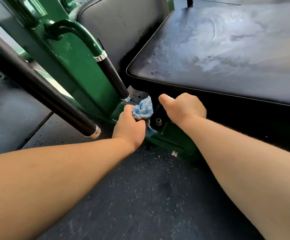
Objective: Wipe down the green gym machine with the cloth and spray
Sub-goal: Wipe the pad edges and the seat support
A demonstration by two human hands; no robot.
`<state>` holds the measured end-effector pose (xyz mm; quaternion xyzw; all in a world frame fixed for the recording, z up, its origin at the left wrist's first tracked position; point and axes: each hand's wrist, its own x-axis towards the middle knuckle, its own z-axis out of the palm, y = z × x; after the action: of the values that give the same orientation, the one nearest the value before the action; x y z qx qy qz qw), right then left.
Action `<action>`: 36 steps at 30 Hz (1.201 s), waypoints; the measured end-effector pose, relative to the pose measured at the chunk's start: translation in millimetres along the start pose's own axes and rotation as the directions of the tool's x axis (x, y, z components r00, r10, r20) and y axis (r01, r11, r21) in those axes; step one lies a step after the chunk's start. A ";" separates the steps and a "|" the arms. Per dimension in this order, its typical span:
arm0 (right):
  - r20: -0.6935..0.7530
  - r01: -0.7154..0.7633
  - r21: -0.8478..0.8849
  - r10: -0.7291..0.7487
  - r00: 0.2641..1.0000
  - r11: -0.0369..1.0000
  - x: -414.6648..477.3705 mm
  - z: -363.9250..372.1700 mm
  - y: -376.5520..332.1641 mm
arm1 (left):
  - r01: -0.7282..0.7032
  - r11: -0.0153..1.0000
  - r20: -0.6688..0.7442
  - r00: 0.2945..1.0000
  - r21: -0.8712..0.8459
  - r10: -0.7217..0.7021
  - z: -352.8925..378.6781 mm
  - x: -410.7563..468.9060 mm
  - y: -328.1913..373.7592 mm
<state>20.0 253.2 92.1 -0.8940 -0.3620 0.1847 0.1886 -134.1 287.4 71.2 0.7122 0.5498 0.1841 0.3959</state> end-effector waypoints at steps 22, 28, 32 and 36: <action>-0.173 -0.047 -0.072 0.034 0.984 0.996 -55.3 -124.8 180.3 | -0.403 0.912 0.202 0.890 -0.070 0.409 99.8 -33.6 112.1; -0.224 -0.047 -0.168 0.008 0.975 0.985 -62.5 -156.8 204.0 | -0.539 0.838 0.240 0.806 -0.081 0.541 109.6 -50.8 142.5; -0.191 -0.063 -0.157 0.032 0.981 0.986 -83.8 -162.0 221.8 | -0.585 0.803 0.233 0.770 -0.112 0.594 121.9 -69.6 163.5; -0.369 -0.075 0.050 0.088 0.925 0.996 -92.3 -175.7 245.3 | -0.615 0.774 0.236 0.738 -0.153 0.633 137.0 -75.1 185.5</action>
<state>181.8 -12.3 145.6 -0.9236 -0.2792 0.0264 0.2614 55.0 152.9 141.5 0.8600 0.2129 0.2232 0.4065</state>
